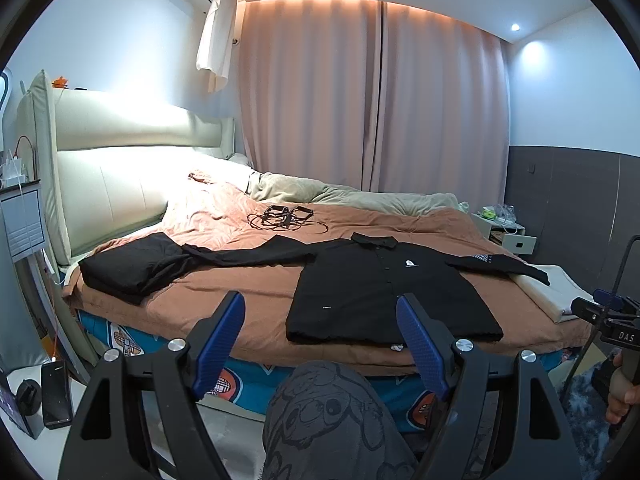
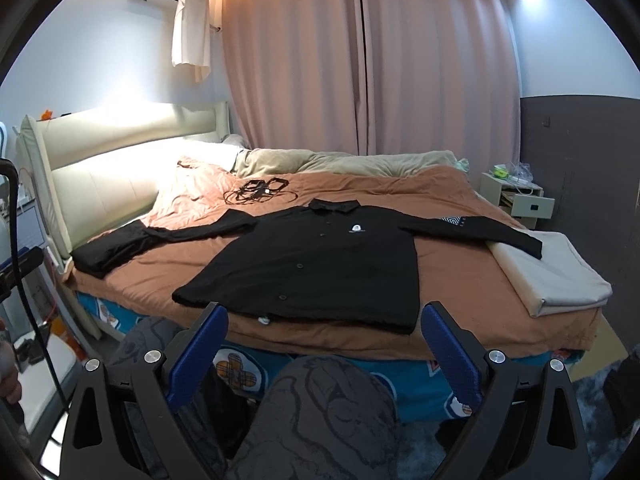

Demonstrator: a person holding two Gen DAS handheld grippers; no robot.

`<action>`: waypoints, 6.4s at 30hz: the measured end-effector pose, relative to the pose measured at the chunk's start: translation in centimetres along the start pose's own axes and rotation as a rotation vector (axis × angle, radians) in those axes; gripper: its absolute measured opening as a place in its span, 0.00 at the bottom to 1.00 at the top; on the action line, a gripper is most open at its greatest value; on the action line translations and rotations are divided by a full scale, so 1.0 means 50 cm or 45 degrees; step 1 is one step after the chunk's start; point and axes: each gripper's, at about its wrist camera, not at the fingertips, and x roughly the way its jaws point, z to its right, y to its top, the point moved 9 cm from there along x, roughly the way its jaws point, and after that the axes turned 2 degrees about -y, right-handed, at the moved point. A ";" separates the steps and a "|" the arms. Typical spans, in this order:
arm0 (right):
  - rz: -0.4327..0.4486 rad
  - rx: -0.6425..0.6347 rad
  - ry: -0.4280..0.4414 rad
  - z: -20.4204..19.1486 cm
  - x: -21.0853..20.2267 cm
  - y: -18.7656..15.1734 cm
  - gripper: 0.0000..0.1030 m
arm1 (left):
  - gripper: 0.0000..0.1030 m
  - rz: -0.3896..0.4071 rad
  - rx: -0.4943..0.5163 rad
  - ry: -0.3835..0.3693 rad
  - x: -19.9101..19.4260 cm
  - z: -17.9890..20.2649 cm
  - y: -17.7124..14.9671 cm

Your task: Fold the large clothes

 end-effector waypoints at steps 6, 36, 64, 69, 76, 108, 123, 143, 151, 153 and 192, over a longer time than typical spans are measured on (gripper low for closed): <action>-0.001 0.014 0.002 0.011 -0.012 -0.004 0.95 | 0.76 0.011 0.028 0.007 -0.007 0.005 -0.002; -0.161 0.002 0.067 -0.002 0.193 0.025 0.95 | 0.76 -0.149 -0.034 0.037 0.203 -0.028 -0.009; -0.378 0.069 0.284 -0.168 0.619 0.116 0.95 | 0.76 -0.387 -0.189 0.199 0.578 -0.267 -0.007; -0.367 0.113 0.351 -0.224 0.692 0.168 0.95 | 0.76 -0.402 -0.217 0.245 0.637 -0.332 0.014; -0.400 0.203 0.437 -0.300 0.813 0.198 0.95 | 0.76 -0.421 -0.266 0.288 0.727 -0.408 0.037; -0.699 0.551 0.481 -0.354 1.312 0.150 0.35 | 0.57 -0.715 -0.586 0.501 1.126 -0.640 -0.118; -0.905 0.778 0.700 -0.399 1.398 0.082 0.10 | 0.04 -0.457 -0.533 0.386 1.136 -0.596 0.059; -0.638 0.908 0.434 -0.105 1.147 0.161 0.48 | 0.04 -0.202 -0.236 -0.003 1.115 -0.196 0.417; -0.607 0.989 0.308 0.035 1.105 0.128 0.48 | 0.04 -0.224 -0.136 -0.170 1.147 -0.019 0.450; -0.611 1.023 0.282 0.058 1.114 0.123 0.48 | 0.04 -0.242 -0.116 -0.204 1.159 0.016 0.444; -0.559 1.368 0.113 0.296 1.120 0.091 0.74 | 0.93 -0.750 -0.028 -0.384 1.252 0.341 0.152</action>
